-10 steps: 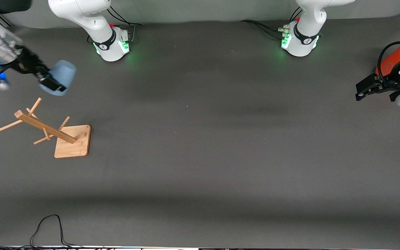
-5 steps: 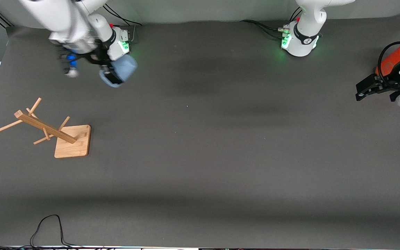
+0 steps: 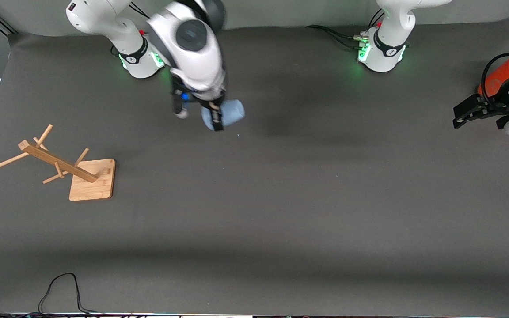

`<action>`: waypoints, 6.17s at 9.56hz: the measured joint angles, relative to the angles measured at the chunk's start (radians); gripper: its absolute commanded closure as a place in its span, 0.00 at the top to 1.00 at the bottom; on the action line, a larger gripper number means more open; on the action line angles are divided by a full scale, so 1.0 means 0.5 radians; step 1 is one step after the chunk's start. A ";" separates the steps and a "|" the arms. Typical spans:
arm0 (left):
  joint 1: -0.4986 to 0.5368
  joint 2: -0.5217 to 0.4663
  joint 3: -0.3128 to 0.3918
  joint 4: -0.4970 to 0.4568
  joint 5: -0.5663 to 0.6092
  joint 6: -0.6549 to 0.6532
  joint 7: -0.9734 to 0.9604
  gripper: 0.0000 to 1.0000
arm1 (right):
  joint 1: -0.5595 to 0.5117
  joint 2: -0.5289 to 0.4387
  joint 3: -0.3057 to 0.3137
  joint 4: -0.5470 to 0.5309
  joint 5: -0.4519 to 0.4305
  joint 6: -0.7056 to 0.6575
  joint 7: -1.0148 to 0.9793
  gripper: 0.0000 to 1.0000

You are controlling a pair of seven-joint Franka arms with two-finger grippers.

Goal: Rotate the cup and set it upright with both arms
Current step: 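Carry the cup to the table middle with the right gripper, then lay the cup on its side while the left gripper moves toward it, then withdraw the right gripper while the left gripper grasps the lying cup, then rotate the cup upright with the left gripper and set it down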

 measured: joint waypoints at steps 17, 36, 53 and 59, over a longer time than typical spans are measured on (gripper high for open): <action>0.009 0.012 0.007 -0.004 -0.035 -0.002 -0.001 1.00 | 0.235 1.180 -0.034 0.872 -0.076 0.052 0.637 1.00; -1.217 1.021 -0.618 0.407 0.899 0.167 -2.471 1.00 | -1.224 -0.312 -0.117 0.715 -0.086 -1.381 -2.974 1.00; -1.859 1.861 -0.281 0.900 0.994 -0.055 -2.693 0.00 | -1.789 -0.523 0.142 0.265 -0.086 -0.509 -4.689 1.00; -1.173 1.264 -0.284 0.440 0.396 0.209 -2.072 0.00 | -1.789 -0.529 0.147 0.269 -0.086 -0.517 -4.700 1.00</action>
